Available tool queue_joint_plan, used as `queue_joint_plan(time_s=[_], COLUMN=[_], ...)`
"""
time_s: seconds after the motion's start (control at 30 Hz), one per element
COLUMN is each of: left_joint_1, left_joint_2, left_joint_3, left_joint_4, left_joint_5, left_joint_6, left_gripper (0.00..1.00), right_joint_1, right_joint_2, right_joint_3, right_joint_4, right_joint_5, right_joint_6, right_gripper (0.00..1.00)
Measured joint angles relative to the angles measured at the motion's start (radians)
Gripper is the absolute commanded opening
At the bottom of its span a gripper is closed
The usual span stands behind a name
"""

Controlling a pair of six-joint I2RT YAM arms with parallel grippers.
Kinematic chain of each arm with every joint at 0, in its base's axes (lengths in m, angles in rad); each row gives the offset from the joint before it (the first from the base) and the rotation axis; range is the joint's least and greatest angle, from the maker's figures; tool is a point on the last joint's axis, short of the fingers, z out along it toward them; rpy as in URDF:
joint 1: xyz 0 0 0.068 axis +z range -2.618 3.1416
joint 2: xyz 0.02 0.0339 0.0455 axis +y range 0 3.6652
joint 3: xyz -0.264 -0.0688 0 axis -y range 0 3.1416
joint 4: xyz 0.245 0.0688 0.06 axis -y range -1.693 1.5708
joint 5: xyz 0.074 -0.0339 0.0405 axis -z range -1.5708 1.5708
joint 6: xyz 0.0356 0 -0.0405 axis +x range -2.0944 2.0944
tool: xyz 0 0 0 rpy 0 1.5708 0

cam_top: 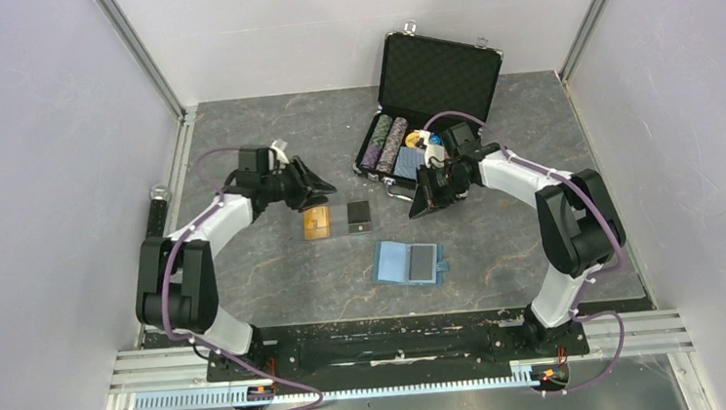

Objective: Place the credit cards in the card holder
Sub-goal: Move the storage box to the center of the board.

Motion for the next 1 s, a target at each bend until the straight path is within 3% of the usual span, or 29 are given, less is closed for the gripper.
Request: queue_joint_plan(time_s=[0.17,0.47,0.7,1.0], left_joint_1=[0.097,0.116,0.116,0.110], left_joint_2=[-0.035,-0.031,0.050,0.150], left_joint_3=[0.098,0.235,0.240,0.240], left_joint_4=[-0.288,-0.625,-0.710,-0.700], left_joint_5=[-0.113,-0.371,-0.430,-0.391], left_joint_6=[0.187,0.450,0.515,0.517], left_gripper=[0.53,0.53,0.52,0.32], right_joint_1=[0.016,0.016,0.016,0.016], right_joint_2=[0.023,0.048,0.053,0.053], right_joint_3=[0.017,0.064,0.113,0.172], right_joint_4=[0.000,-0.011,-0.066,-0.094], right_joint_5=[-0.001,0.002,0.042,0.073], right_joint_6=[0.002,0.000,-0.022,-0.044], right_gripper=[0.12,0.12,0.13,0.13])
